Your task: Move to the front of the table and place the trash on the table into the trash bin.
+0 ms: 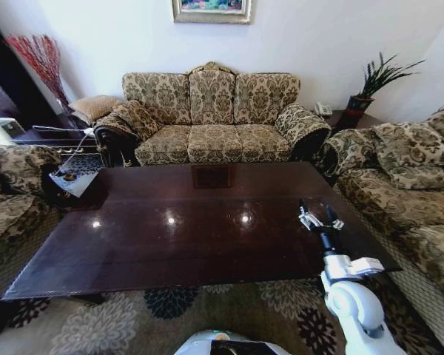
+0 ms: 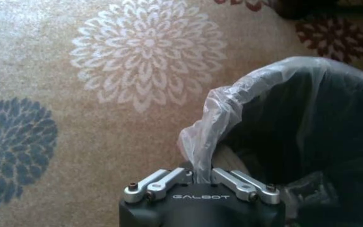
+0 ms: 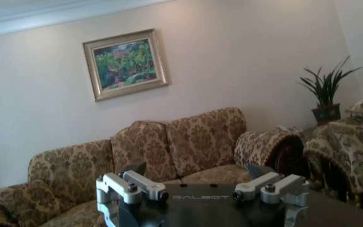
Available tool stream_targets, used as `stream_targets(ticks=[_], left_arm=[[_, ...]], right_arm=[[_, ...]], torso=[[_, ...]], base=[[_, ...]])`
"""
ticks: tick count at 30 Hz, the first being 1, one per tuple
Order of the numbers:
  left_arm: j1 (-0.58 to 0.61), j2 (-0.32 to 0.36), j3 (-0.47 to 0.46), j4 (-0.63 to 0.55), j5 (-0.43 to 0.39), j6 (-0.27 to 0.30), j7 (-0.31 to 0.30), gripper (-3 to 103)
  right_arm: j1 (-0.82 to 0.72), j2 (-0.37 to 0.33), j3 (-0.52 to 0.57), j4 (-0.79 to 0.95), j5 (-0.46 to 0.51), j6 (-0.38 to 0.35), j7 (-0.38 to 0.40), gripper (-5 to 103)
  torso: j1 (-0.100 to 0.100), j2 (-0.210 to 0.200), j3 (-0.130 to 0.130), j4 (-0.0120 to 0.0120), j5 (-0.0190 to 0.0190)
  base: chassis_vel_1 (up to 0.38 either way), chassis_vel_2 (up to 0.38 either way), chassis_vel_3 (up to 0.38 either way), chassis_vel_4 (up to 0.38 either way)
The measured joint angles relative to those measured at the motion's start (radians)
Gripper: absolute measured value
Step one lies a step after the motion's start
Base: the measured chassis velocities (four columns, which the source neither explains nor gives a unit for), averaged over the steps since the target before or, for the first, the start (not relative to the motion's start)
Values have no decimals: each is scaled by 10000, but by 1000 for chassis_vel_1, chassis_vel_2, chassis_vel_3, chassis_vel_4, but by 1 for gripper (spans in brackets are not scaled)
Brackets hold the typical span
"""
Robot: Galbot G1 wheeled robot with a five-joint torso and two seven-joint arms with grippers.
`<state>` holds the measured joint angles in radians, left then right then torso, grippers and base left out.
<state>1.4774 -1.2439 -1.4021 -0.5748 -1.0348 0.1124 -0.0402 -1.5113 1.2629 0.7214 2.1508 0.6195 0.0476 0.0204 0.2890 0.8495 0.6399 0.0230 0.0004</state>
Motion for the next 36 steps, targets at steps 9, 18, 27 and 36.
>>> stream_targets(ticks=[9, 18, 27, 36], left_arm=[[-184, -141, -15, 29, 433, -124, -41, 34], [1164, -875, -155, -1958, 415, 660, 81, 72], [2558, -1501, -509, -3707, 461, 661, 717, 97], [3695, -1740, -1210, -7148, -885, 412, 815, 100]], right_arm=[[41, -73, 198, -359, 233, 135, -113, 100], [547, 28, 150, -688, 566, 126, -180, 100], [683, 107, -221, -958, 900, 397, -358, 100], [801, 202, -698, -902, 818, 377, -393, 100]], torso=[[0, 0, 0, -1, -2], [0, 0, 0, 5, -8], [0, 0, -1, 2, -7], [0, 0, 0, 3, -3]], base=[[0, 0, 0, 0], [0, 0, 0, 0], [0, 0, 0, 0], [0, 0, 0, 0]])
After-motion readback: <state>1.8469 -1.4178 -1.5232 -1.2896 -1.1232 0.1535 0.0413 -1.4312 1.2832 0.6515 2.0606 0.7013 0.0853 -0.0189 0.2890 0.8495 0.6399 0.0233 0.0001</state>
